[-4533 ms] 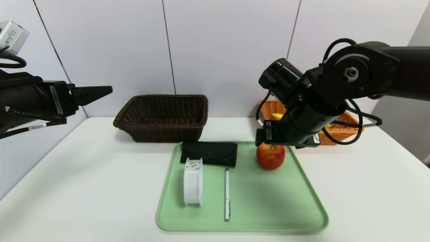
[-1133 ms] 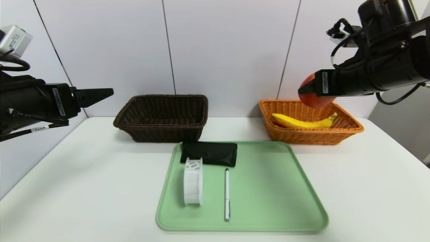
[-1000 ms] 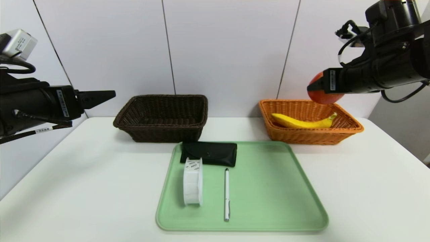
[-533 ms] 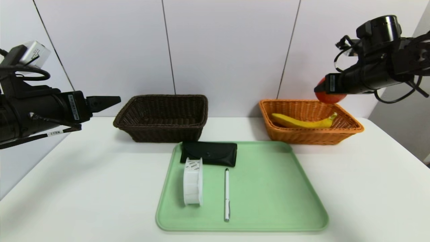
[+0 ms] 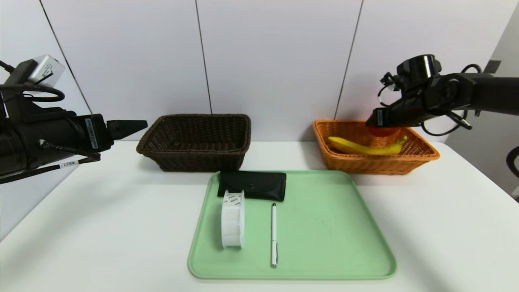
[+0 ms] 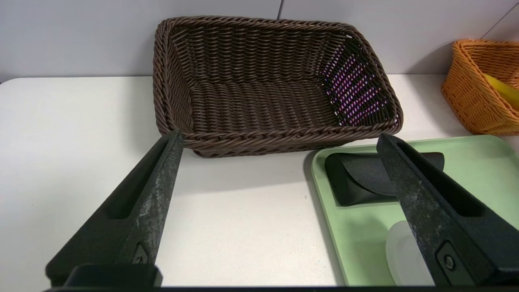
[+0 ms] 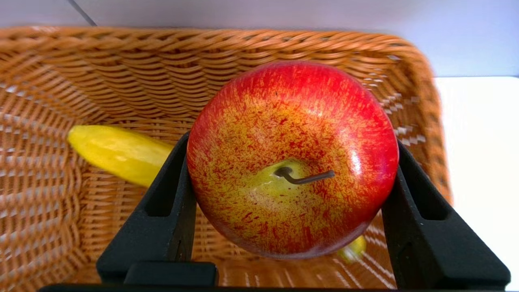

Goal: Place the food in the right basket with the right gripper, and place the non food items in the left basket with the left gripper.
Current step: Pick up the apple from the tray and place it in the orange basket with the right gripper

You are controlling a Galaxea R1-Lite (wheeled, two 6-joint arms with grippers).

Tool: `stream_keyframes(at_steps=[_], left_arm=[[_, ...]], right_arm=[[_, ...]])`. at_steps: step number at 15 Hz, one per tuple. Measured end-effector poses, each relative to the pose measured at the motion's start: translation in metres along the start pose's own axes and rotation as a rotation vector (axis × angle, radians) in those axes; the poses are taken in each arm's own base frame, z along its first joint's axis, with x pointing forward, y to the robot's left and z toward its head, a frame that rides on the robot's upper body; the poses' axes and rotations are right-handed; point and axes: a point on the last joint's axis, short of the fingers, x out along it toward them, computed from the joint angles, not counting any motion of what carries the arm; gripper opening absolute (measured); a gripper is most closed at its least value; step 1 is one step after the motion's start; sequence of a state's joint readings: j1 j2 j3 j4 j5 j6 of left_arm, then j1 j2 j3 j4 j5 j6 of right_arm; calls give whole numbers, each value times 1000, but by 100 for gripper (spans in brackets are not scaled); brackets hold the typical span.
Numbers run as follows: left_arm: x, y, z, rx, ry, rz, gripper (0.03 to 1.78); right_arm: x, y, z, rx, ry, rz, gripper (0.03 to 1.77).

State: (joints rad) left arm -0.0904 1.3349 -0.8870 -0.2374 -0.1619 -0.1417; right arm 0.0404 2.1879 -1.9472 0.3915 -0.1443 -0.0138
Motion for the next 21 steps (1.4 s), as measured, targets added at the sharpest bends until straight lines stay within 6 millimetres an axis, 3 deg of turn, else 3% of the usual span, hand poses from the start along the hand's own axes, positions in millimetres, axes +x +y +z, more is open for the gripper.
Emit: stream_keyframes(at_steps=[3, 7, 12, 16, 21], left_arm=[[0, 0, 0, 1, 1, 0, 169], [0, 0, 0, 4, 0, 0, 169], [0, 0, 0, 5, -2, 0, 169], [-1, 0, 1, 5, -4, 0, 169], [-1, -1, 3, 10, -23, -4, 169]], right_arm=[[23, 3, -7, -3, 0, -1, 123], [33, 5, -15, -10, 35, 2, 123], [34, 5, -16, -10, 47, 6, 123], [33, 5, -15, -7, 33, 3, 143], [26, 6, -11, -13, 24, 8, 156]])
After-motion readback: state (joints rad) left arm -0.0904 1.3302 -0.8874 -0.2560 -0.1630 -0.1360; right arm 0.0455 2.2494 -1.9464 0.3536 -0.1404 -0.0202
